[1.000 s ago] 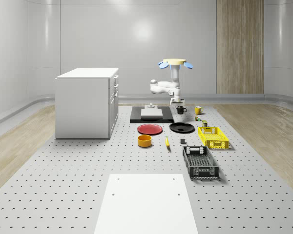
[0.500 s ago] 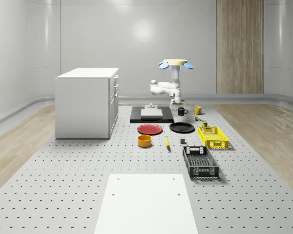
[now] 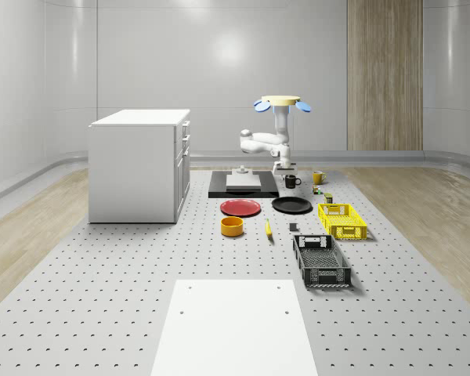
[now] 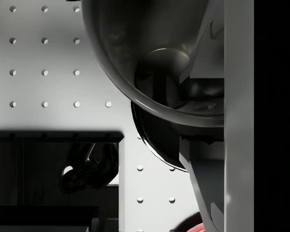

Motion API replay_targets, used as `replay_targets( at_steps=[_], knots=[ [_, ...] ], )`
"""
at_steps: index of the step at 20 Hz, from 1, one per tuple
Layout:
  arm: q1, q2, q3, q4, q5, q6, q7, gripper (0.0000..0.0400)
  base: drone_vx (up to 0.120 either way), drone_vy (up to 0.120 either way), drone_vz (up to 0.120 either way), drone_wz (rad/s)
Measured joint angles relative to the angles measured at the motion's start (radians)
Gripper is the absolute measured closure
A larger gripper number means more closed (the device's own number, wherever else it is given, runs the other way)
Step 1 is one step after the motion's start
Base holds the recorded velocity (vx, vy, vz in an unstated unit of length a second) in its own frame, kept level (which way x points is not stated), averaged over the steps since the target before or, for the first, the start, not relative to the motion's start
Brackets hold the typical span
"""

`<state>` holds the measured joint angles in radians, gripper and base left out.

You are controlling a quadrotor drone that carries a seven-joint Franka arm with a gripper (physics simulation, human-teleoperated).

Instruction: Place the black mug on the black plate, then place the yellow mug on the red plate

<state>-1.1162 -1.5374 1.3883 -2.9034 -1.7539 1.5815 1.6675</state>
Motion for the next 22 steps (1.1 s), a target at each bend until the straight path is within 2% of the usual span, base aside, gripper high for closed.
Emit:
replay_targets(
  at_steps=[12, 22],
  knots=[
    [-0.002, -0.009, 0.002, 0.000, 0.004, 0.009, 0.001, 0.0300, 0.120, 0.000, 0.000, 0.000],
    [-0.017, -0.020, -0.114, 0.023, -0.105, 0.052, 0.002, 0.0300, 0.000, 0.000, 0.000, 0.000]
  ],
)
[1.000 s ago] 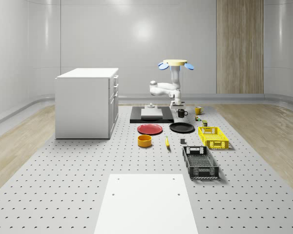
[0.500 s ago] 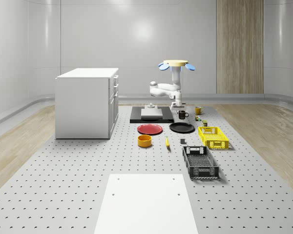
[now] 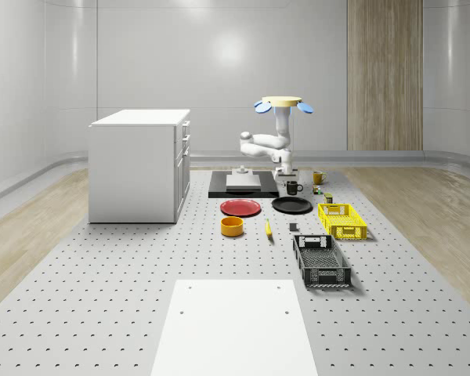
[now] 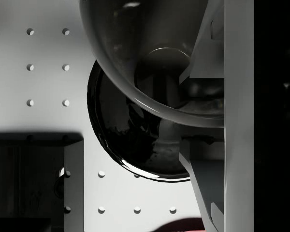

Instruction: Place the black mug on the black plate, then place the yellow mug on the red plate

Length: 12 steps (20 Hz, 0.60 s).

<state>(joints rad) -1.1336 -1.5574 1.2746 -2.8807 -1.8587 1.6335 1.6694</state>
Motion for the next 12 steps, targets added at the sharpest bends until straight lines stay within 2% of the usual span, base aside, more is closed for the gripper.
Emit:
replay_targets(
  at_steps=[12],
  knots=[
    [-0.028, 0.007, -0.143, 0.046, -0.137, 0.046, 0.000, 0.0300, 0.000, 0.000, 0.000, 0.000]
  ],
)
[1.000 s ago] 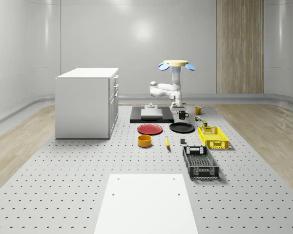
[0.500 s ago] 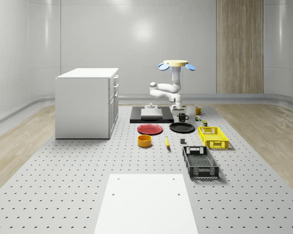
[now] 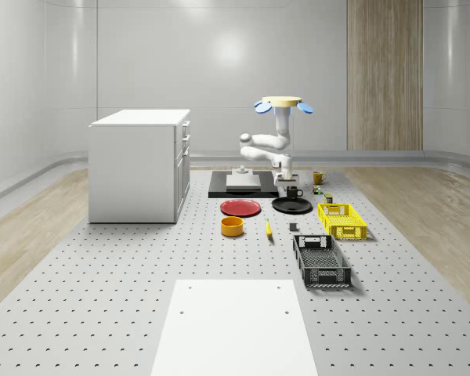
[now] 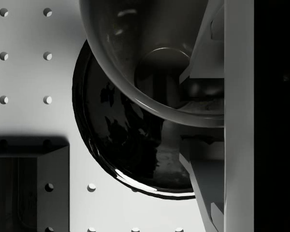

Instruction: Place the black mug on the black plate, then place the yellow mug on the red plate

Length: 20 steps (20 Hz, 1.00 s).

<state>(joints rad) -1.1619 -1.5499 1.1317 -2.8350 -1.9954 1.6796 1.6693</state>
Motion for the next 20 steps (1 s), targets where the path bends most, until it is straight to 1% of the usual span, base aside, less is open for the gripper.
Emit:
replay_targets(
  at_steps=[9, 10, 11, 12, 13, 14, 15, 17, 18, 20],
  knots=[
    [-0.021, 0.020, -0.095, 0.043, -0.093, 0.027, -0.003, 0.0300, 0.000, 0.000, 0.000, 0.000],
    [-0.022, 0.023, -0.102, 0.047, -0.100, 0.028, -0.004, 0.0276, 0.000, 0.000, 0.000, 0.000],
    [-0.022, 0.026, -0.107, 0.049, -0.105, 0.029, -0.005, 0.0215, 0.000, 0.000, 0.000, 0.000],
    [-0.021, 0.028, -0.109, 0.050, -0.108, 0.028, -0.006, 0.0168, 0.000, 0.000, 0.000, 0.000],
    [-0.020, 0.030, -0.108, 0.049, -0.107, 0.025, -0.007, 0.0131, 0.000, 0.000, 0.000, 0.000],
    [-0.017, 0.031, -0.104, 0.046, -0.104, 0.021, -0.008, 0.0102, 0.000, 0.000, 0.000, 0.000],
    [-0.014, 0.032, -0.097, 0.042, -0.098, 0.016, -0.009, 0.0079, 0.000, 0.000, 0.000, 0.000],
    [-0.006, 0.033, -0.079, 0.032, -0.083, 0.004, -0.010, 0.0048, 0.000, 0.000, 0.000, 0.000],
    [-0.002, 0.034, -0.068, 0.026, -0.073, -0.002, -0.011, 0.0037, 0.000, 0.000, 0.000, 0.000],
    [0.007, 0.035, -0.045, 0.014, -0.052, -0.015, -0.013, 0.0023, 0.000, 0.000, 0.100, 0.000]
  ],
)
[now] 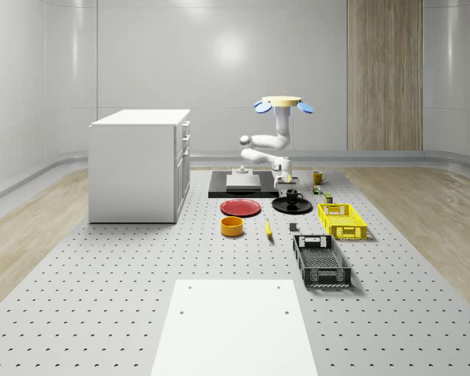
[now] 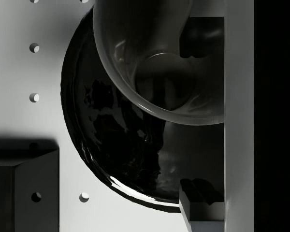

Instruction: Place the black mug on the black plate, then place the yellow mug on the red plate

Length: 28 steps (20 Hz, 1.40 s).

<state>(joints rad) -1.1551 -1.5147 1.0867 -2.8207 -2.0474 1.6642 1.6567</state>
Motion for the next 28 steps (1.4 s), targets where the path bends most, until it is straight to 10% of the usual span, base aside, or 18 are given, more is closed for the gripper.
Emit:
replay_targets(
  at_steps=[15, 28],
  knots=[
    [0.020, 0.011, 0.056, -0.026, 0.049, -0.037, -0.004, 0.0001, 0.000, 0.024, 0.093, 0.000],
    [0.024, 0.018, 0.056, -0.027, 0.048, -0.044, -0.007, 0.0000, -0.120, 0.120, 0.000, 0.000]
  ],
)
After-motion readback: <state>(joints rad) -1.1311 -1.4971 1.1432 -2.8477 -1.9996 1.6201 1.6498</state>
